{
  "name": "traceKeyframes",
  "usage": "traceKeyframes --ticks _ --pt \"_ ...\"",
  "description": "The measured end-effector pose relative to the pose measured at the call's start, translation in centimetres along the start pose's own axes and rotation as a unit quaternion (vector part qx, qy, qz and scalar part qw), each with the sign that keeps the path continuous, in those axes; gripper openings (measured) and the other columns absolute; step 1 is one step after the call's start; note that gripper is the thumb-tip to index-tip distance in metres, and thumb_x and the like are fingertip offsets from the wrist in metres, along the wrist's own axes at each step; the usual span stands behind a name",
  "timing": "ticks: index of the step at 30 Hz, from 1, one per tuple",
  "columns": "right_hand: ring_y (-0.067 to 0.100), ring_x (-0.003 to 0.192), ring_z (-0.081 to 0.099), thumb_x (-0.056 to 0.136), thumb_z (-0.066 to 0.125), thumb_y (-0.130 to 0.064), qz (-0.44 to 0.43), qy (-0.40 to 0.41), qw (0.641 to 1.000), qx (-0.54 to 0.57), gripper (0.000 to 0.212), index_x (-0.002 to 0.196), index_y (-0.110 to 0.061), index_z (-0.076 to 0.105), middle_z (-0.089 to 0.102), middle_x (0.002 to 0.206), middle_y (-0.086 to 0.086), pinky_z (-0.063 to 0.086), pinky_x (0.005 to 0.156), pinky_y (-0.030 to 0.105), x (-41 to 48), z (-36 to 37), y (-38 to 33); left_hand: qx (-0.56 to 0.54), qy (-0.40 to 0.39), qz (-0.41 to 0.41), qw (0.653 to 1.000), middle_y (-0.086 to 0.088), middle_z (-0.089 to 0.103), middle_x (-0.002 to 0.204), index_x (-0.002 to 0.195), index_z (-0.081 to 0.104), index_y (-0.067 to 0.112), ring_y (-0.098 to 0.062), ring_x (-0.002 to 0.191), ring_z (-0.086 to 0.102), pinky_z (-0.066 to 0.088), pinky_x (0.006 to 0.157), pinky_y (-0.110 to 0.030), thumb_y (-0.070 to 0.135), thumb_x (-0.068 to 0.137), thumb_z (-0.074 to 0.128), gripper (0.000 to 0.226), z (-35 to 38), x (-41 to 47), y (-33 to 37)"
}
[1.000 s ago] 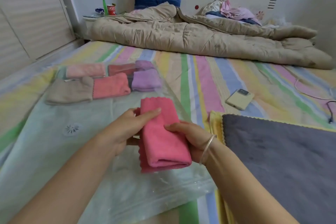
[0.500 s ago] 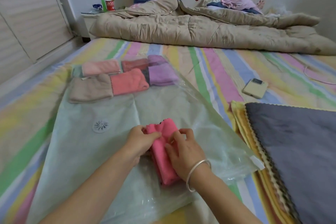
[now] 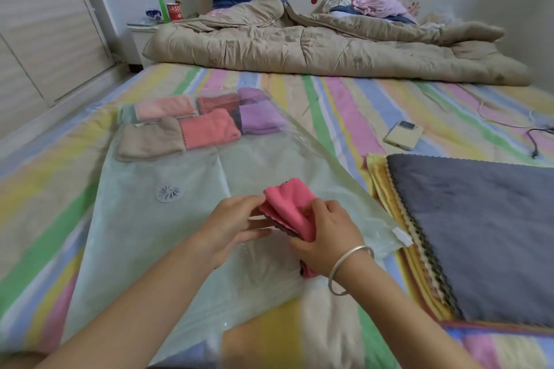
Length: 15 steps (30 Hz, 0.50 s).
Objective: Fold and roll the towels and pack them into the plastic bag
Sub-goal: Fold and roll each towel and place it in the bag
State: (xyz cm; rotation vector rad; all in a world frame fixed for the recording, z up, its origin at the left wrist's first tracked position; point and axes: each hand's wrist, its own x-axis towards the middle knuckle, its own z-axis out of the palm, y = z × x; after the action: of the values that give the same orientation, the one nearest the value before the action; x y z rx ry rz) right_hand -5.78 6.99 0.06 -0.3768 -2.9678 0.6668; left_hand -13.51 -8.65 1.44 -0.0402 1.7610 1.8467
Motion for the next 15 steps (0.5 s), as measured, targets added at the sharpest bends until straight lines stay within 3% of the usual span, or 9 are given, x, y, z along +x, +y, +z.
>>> traceKeyframes --ticks 2,3,6,8,9,11,13,15 --pt "0.026 0.104 0.048 0.074 0.062 -0.045 -0.005 0.0 0.999 -0.048 0.05 0.117 -0.022 0.052 0.048 0.117 0.003 0.041 0.083 0.029 -0.4 -0.7 1.1 0.132 0.079 0.081 0.985 -0.005 0.074 0.095 0.108 0.061 0.012 -0.019 0.08 0.073 0.06 0.077 -0.042 0.025 0.093 0.059 0.02 0.0 -0.6 -1.4" --pt "0.026 0.103 0.048 0.074 0.061 -0.045 -0.007 -0.005 0.997 -0.076 0.048 0.117 -0.024 0.054 0.05 0.116 0.003 0.04 0.082 0.029 -0.7 -1.0 1.6 0.216 0.103 0.136 0.961 0.002 0.073 0.089 0.101 0.06 0.02 -0.014 0.077 0.072 0.059 0.075 -0.043 0.032 0.088 0.062 0.017 0.0 -1.1 -2.1" --pt "0.026 0.101 0.047 0.076 0.058 -0.044 -0.017 -0.033 0.99 -0.138 0.042 0.116 -0.031 0.061 0.052 0.109 0.003 0.038 0.082 0.029 -1.4 -1.4 2.8 0.488 0.072 0.273 0.826 0.019 0.063 0.086 0.087 0.053 0.031 0.001 0.079 0.061 0.049 0.072 -0.027 0.056 0.071 0.063 0.031 0.5 -3.4 -4.2" --pt "0.025 0.1 0.046 0.079 0.056 -0.042 -0.024 -0.048 0.987 -0.153 0.036 0.114 -0.033 0.063 0.051 0.104 0.003 0.032 0.077 0.027 -1.9 -1.3 3.1 0.6 0.01 0.318 0.734 0.021 0.053 0.091 0.09 0.051 0.035 0.0 0.087 0.051 0.039 0.074 -0.022 0.067 0.066 0.059 0.041 0.9 -4.4 -5.5" --pt "0.025 0.097 0.046 0.08 0.055 -0.041 -0.025 -0.049 0.986 -0.155 0.032 0.11 -0.033 0.064 0.05 0.099 0.003 0.029 0.073 0.027 -2.1 -1.2 3.1 0.629 -0.014 0.328 0.704 0.02 0.05 0.094 0.092 0.05 0.036 -0.003 0.09 0.048 0.037 0.076 -0.022 0.068 0.063 0.059 0.045 0.9 -4.7 -5.9" --pt "0.024 0.087 0.046 0.079 0.056 -0.041 -0.018 -0.041 0.989 -0.142 0.026 0.1 -0.029 0.066 0.045 0.088 0.001 0.027 0.068 0.027 -2.5 -1.3 3.3 0.668 -0.027 0.34 0.661 0.016 0.051 0.094 0.092 0.052 0.033 -0.009 0.089 0.05 0.04 0.075 -0.025 0.064 0.06 0.064 0.046 0.5 -4.5 -6.5" --pt "0.023 0.079 0.051 0.077 0.059 -0.041 -0.008 -0.032 0.994 -0.105 0.022 0.089 -0.025 0.067 0.052 0.083 0.002 0.032 0.063 0.029 -2.8 -1.5 3.6 0.68 -0.016 0.357 0.641 0.013 0.056 0.089 0.088 0.057 0.031 -0.013 0.084 0.057 0.044 0.069 -0.027 0.057 0.06 0.068 0.039 0.1 -4.5 -6.3" --pt "0.022 0.073 0.057 0.077 0.063 -0.037 0.009 -0.031 0.999 -0.036 0.017 0.082 -0.021 0.068 0.062 0.077 0.004 0.039 0.062 0.03 -3.3 -2.1 4.0 0.686 -0.013 0.351 0.637 0.01 0.063 0.096 0.096 0.064 0.029 -0.016 0.091 0.06 0.045 0.073 -0.028 0.051 0.075 0.065 0.03 0.2 -5.0 -5.7"
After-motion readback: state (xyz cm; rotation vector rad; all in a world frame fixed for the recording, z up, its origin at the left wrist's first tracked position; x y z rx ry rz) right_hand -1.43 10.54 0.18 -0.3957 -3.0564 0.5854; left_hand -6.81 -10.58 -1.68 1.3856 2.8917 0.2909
